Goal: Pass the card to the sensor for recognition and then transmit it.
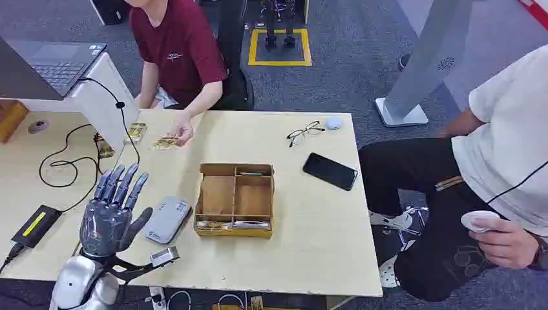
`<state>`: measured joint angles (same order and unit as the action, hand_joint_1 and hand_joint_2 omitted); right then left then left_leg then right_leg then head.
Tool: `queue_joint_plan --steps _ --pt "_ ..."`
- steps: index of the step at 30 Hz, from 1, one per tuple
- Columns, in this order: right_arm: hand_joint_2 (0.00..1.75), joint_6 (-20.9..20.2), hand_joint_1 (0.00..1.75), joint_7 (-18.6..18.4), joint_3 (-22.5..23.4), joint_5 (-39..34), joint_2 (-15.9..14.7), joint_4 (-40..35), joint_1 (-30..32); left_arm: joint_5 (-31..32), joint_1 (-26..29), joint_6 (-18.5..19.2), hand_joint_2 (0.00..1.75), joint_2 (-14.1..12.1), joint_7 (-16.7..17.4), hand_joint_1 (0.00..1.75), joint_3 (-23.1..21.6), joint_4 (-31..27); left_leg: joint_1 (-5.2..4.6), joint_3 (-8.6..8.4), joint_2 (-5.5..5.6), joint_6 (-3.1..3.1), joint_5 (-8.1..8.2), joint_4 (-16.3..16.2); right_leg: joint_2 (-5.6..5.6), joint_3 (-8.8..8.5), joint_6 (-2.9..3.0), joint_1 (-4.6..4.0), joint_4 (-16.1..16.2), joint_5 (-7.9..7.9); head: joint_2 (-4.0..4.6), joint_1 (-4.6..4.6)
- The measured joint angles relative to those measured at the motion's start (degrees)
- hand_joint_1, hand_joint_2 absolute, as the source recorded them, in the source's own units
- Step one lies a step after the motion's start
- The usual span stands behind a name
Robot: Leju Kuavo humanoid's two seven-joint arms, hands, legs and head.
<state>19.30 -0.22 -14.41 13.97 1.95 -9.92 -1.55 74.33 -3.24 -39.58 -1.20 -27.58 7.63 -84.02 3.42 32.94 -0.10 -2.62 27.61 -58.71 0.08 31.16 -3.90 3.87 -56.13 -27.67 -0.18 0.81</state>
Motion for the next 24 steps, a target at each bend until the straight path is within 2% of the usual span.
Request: queue_joint_plan --steps 5,9,11,12,24 --pt "1.75 0.07 0.0 0.0 0.0 0.0 0.09 0.0 -0.01 -0.02 -0.51 0.0 1.75 0.5 0.53 0.0 0.11 0.33 0.0 0.0 0.0 0.0 0.0 0.0 0.0 0.0 0.0 0.0 0.0 0.0 0.0 0.02" --pt "1.75 0.35 0.0 -0.15 0.0 0.09 0.3 0.0 -0.03 -1.31 -1.46 0.0 1.75 1.86 0.31 0.0 0.33 1.33 0.0 0.0 0.0 0.0 0.0 0.0 0.0 0.01 0.0 0.0 0.0 0.0 0.0 0.0" --pt "1.75 0.35 0.0 -0.13 0.0 0.09 0.31 0.0 -0.03 -1.62 -1.49 0.02 1.75 1.88 -0.2 1.59 0.37 1.51 0.0 0.0 0.0 0.0 0.0 0.0 0.0 0.01 0.0 0.0 0.0 0.0 0.0 0.02" --pt "1.75 0.35 0.0 0.07 0.0 0.09 0.31 0.0 -0.03 -1.75 -1.5 0.0 1.75 1.97 -0.42 1.75 0.39 1.66 0.0 0.0 0.0 0.0 0.0 0.0 0.0 0.0 0.0 0.0 0.0 0.0 0.0 0.02" --pt "1.75 0.52 0.0 0.59 0.0 0.2 0.33 0.0 -0.02 -7.08 -1.58 0.0 1.75 2.16 -2.99 1.75 0.42 2.93 0.0 0.0 0.0 0.0 0.0 0.0 0.0 0.01 0.0 0.0 0.0 0.0 0.0 0.0"
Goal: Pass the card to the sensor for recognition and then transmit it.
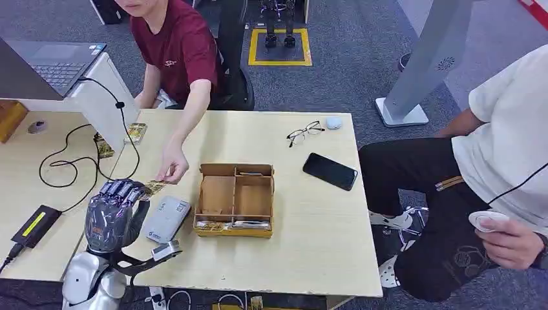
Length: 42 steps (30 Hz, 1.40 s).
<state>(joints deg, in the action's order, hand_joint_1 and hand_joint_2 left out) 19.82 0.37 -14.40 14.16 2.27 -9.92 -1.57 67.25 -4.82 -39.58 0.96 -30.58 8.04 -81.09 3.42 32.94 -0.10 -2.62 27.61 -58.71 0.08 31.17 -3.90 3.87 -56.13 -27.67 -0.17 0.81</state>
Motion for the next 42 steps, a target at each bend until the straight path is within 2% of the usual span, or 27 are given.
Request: queue_joint_plan --steps 4,7,9,11,13,15,16,19,21,22,24,26,33,39,42 --pt "1.75 0.07 0.0 0.2 0.0 -0.11 0.0 0.0 0.01 -2.49 0.0 -0.02 1.75 0.02 -0.7 1.75 0.0 0.24 0.0 0.0 0.0 0.0 0.0 0.0 0.0 0.01 0.0 0.0 0.0 0.0 0.0 0.0" --pt "1.75 0.24 0.0 -0.04 -0.63 -2.36 0.0 -0.09 0.02 -6.04 0.01 -0.02 1.75 -0.37 0.62 1.75 -0.67 0.76 0.0 0.0 0.0 0.0 0.0 0.0 0.0 0.03 0.0 0.0 0.0 0.0 0.0 0.02" --pt "1.75 0.35 0.0 0.04 -0.87 -2.58 0.0 -0.07 0.02 -10.63 -0.11 0.0 1.75 -0.72 2.63 1.75 -1.9 1.16 0.0 0.0 0.0 0.0 0.0 0.0 0.0 0.02 0.0 0.0 0.0 0.0 0.0 0.02" --pt "1.75 0.59 0.0 0.15 -0.98 -2.97 0.0 -0.07 0.01 -16.21 -0.32 1.14 1.75 -1.38 6.3 1.75 -3.83 1.66 0.0 0.0 -0.01 0.0 0.0 0.0 0.0 0.04 0.0 0.0 0.0 0.0 0.0 0.0" --pt "1.75 0.88 0.0 0.2 -0.98 -3.41 0.02 -0.07 0.03 -23.77 -0.53 4.97 1.75 -2.56 9.67 1.75 -7.07 1.75 0.0 0.0 0.0 0.0 0.0 0.0 0.0 0.03 0.0 0.0 0.0 0.0 0.0 0.02" --pt "1.75 1.03 0.0 0.2 -0.98 -3.43 0.02 -0.05 0.07 -28.05 -0.68 6.8 1.75 -3.37 10.78 1.75 -9.34 1.75 0.0 0.0 -0.01 0.0 0.0 0.0 0.01 0.03 0.0 0.0 0.0 0.0 0.0 0.02" --pt "1.75 1.11 0.0 0.2 -0.98 -3.52 0.02 -0.04 0.07 -30.39 -0.8 8.99 1.75 -3.58 11.65 1.75 -10.12 1.75 0.0 0.0 0.0 0.0 0.0 0.0 0.0 0.02 0.0 0.0 0.0 0.0 0.0 0.0" --pt "1.75 1.73 0.0 0.17 -0.98 -4.06 0.15 -0.02 0.12 -43.38 -1.09 20.35 1.75 -3.98 16.77 1.75 -12.13 1.75 0.0 0.0 -0.03 0.0 0.0 -0.01 0.04 0.03 0.0 0.0 0.0 0.01 0.0 0.02" --pt "1.75 2.08 0.0 -0.02 -0.96 -4.28 0.28 -0.02 0.26 -48.77 -1.43 25.15 1.75 -4.22 20.62 1.75 -12.63 1.77 0.0 0.0 -0.03 0.0 0.0 -0.01 0.03 0.04 0.0 0.0 0.0 0.01 0.0 0.0" --pt "1.75 2.23 0.0 -0.07 -0.96 -4.28 0.31 -0.02 0.29 -50.3 -1.59 26.33 1.75 -4.37 22.22 1.75 -12.83 1.81 0.0 0.0 -0.03 0.0 0.0 -0.01 0.03 0.04 0.0 0.0 0.0 0.01 0.0 0.02" --pt "1.75 2.38 0.0 -0.26 -0.87 -4.28 0.44 -0.02 0.3 -51.82 -2.23 28.13 1.75 -4.85 25.31 1.75 -13.48 2.38 0.01 0.01 -0.03 0.0 0.0 -0.01 0.03 0.04 0.0 -0.01 0.0 0.0 0.0 0.0" --pt "1.75 2.58 0.0 -0.35 -0.81 -4.26 0.48 -0.02 0.3 -53.26 -2.86 28.96 1.75 -5.33 26.64 1.75 -14.03 3.14 0.0 0.01 -0.03 0.0 0.0 -0.01 0.03 0.04 0.0 0.0 0.0 0.0 0.0 0.02" --pt "1.75 2.71 0.0 -0.85 -0.74 -4.2 0.59 -0.02 0.29 -52.28 -4.54 28.78 1.75 -6.78 29.18 1.75 -16.59 6.41 0.0 0.01 -0.03 0.0 0.0 -0.01 0.03 0.04 0.0 0.0 0.0 0.01 0.0 0.02" --pt "1.75 2.45 0.0 -1.42 -0.72 -3.89 0.74 -0.02 0.24 -45.96 -6.45 24.0 1.75 -6.91 32.09 1.75 -18.91 10.8 0.0 0.01 -0.02 0.0 0.0 -0.01 0.03 0.04 0.0 0.0 0.0 0.01 0.0 0.02" --pt "1.75 2.29 0.0 -1.44 -0.72 -3.28 0.87 -0.02 0.23 -43.96 -7.64 22.89 1.75 -6.86 32.74 1.75 -19.37 13.61 0.0 0.01 -0.03 0.0 -0.01 -0.01 0.04 0.03 0.0 0.0 -0.01 0.01 0.0 0.0"
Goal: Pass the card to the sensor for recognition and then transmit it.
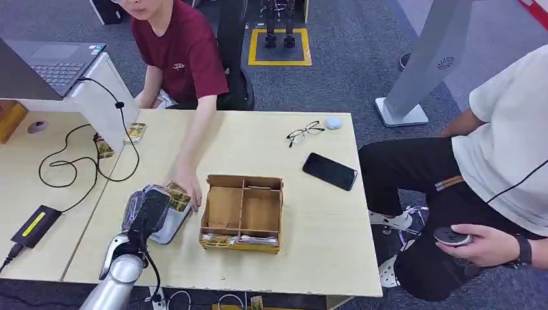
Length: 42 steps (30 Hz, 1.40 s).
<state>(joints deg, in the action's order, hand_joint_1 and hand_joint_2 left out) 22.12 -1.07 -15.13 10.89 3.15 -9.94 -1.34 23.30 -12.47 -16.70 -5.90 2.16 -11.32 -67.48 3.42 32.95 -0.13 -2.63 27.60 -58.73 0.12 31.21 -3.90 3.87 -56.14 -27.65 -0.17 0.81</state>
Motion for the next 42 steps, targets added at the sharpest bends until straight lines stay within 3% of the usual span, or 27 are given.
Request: queue_joint_plan --steps 11,22,33,42 --pt "1.75 -0.09 0.0 -0.44 -0.02 0.22 0.07 0.0 -0.06 0.18 -1.12 0.02 1.75 -0.22 -0.44 1.75 0.24 6.19 0.0 0.01 0.0 0.0 0.0 0.0 0.0 -0.01 0.0 0.0 0.0 0.0 0.0 0.02" --pt "1.75 -0.24 0.0 -0.46 0.0 1.07 0.07 0.0 -0.11 1.78 -1.21 -0.07 1.75 -0.33 -0.11 1.75 1.38 7.55 0.0 0.01 0.02 0.0 -0.03 0.0 -0.02 -0.04 -0.02 0.0 0.0 0.02 0.0 0.02" --pt "1.75 -0.59 0.0 0.0 -0.02 1.92 0.07 0.0 -0.32 11.94 -2.61 -4.9 1.75 0.31 2.34 1.75 2.67 13.36 0.0 -0.02 0.03 0.0 -0.04 0.0 -0.03 -0.09 -0.02 0.0 0.0 0.02 0.0 0.0" --pt "1.75 -0.83 0.0 0.0 -0.02 2.25 0.09 -0.02 -0.64 17.99 -4.96 -6.65 1.75 1.79 4.35 1.75 2.75 18.97 -0.01 -0.15 0.15 0.06 -0.09 0.0 -0.18 -0.3 -0.02 0.01 0.0 0.01 0.0 0.02"
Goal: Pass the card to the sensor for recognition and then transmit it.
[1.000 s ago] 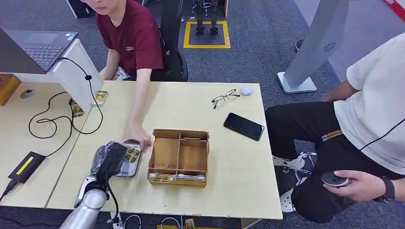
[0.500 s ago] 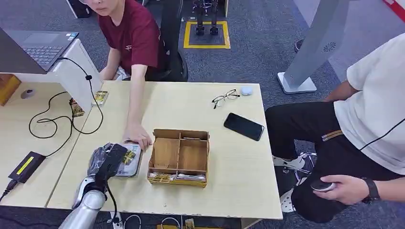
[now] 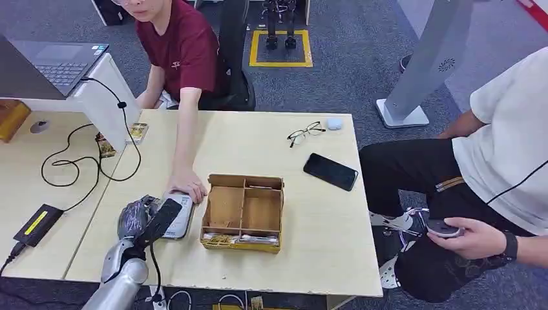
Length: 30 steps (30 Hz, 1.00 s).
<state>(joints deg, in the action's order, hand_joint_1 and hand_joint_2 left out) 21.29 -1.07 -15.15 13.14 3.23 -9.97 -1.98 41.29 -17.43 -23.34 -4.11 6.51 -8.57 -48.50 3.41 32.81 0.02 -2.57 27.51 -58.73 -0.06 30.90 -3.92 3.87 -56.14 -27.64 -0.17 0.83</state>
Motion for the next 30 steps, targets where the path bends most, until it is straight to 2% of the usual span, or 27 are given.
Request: queue_joint_plan --steps 3,5,7,8,10,11,13,14,17,23,25,26,28,30 --pt "1.75 0.0 0.0 0.0 0.0 0.0 0.0 0.0 -0.04 -0.06 -0.55 -0.11 1.75 0.46 -0.52 1.75 0.04 0.83 0.0 -0.03 0.09 0.03 -0.03 0.0 -0.13 -0.1 0.0 0.0 0.0 0.0 0.0 -0.02" --pt "1.75 0.04 0.0 0.0 0.02 0.0 0.0 -0.02 -0.03 -0.64 -0.53 -0.48 1.75 0.52 -2.85 1.75 0.15 0.86 0.0 -0.04 0.09 0.05 -0.05 0.0 -0.14 -0.11 -0.01 0.0 0.0 0.01 0.0 0.0" --pt "1.75 0.15 0.0 0.13 0.0 -0.02 0.0 -0.02 0.03 -5.59 -0.05 0.76 1.75 1.03 -8.24 1.75 0.65 0.19 0.0 -0.05 0.08 0.05 -0.06 0.0 -0.13 -0.1 -0.01 0.0 0.0 0.02 0.0 0.0" --pt "1.75 0.24 0.0 0.35 0.0 -0.02 0.02 -0.02 0.09 -9.87 0.69 2.52 1.75 1.31 -12.22 1.75 1.05 -1.34 0.0 -0.04 0.08 0.04 -0.08 0.0 -0.13 -0.07 -0.02 0.0 0.0 0.03 0.0 -0.02" --pt "1.75 0.28 0.0 0.61 0.0 0.0 0.0 0.0 0.13 -18.86 2.63 5.2 1.75 1.92 -18.87 1.75 1.42 -6.51 0.0 0.03 0.08 0.05 -0.1 -0.03 -0.1 0.01 -0.03 0.0 0.01 0.09 0.0 -0.02" --pt "1.75 0.28 0.0 0.72 0.0 0.04 0.0 0.0 0.13 -21.76 3.51 4.87 1.75 2.3 -21.5 1.75 1.42 -9.32 -0.01 0.08 0.05 0.05 -0.1 -0.04 -0.03 0.08 -0.03 0.0 0.01 0.11 0.0 -0.02" --pt "1.75 0.26 0.0 0.74 0.0 0.37 0.02 0.0 0.2 -24.74 4.2 3.87 1.75 3.15 -25.32 1.75 1.42 -15.29 0.0 0.13 0.03 0.05 -0.1 -0.04 0.01 0.14 -0.07 0.0 0.01 0.14 0.0 -0.04" --pt "1.75 0.24 0.0 0.7 0.0 0.79 0.02 0.0 0.22 -24.96 4.19 3.13 1.75 3.21 -25.68 1.75 1.42 -17.71 -0.01 0.13 0.02 0.05 -0.1 -0.04 0.01 0.15 -0.07 0.0 0.01 0.14 0.0 0.02" --pt "1.75 -0.37 0.0 0.44 0.0 1.79 0.02 0.0 0.11 -21.72 3.56 -2.26 1.75 3.21 -27.35 1.75 1.4 -22.05 0.0 0.13 0.03 0.05 -0.1 -0.03 0.0 0.21 -0.07 0.0 0.0 0.14 0.0 0.0" --pt "1.75 -1.79 0.0 -0.9 -0.61 3.91 0.02 -0.13 -0.61 -9.88 0.06 -14.97 1.75 2.93 -30.69 1.75 1.42 -22.42 0.0 0.16 0.02 0.03 -0.13 -0.03 0.01 0.19 -0.07 0.0 -0.01 0.15 0.0 -0.02" --pt "1.75 -1.94 0.0 -1.11 -0.76 4.17 0.02 -0.26 -0.92 -7.3 -0.87 -16.0 1.75 2.69 -31.21 1.75 1.42 -21.96 0.0 0.16 0.0 0.05 -0.14 -0.03 0.02 0.2 -0.01 0.0 0.0 0.2 0.0 0.0" --pt "1.75 -2.21 0.0 -1.14 -0.87 4.44 0.02 -0.33 -1.01 -3.55 -1.19 -16.24 1.75 2.82 -32.09 1.75 1.93 -21.83 0.0 0.17 0.0 0.05 -0.14 -0.03 0.02 0.2 -0.02 0.0 0.0 0.2 0.0 0.0" --pt "1.75 -2.6 0.0 -1.4 -1.22 5.35 0.02 -0.48 -1.18 9.18 -2.12 -16.35 1.75 3.94 -35.81 1.75 5.73 -21.49 0.0 0.19 0.04 0.06 -0.15 -0.04 -0.01 0.2 -0.02 0.0 0.0 0.2 0.0 -0.02" --pt "1.75 -2.78 0.0 -1.59 -1.59 5.72 0.02 -0.57 -1.5 16.79 -3.22 -16.35 1.75 5.38 -38.29 1.75 10.46 -20.78 0.0 0.18 -0.04 0.05 -0.15 -0.04 0.06 0.24 -0.01 0.0 0.0 0.2 0.0 -0.02"
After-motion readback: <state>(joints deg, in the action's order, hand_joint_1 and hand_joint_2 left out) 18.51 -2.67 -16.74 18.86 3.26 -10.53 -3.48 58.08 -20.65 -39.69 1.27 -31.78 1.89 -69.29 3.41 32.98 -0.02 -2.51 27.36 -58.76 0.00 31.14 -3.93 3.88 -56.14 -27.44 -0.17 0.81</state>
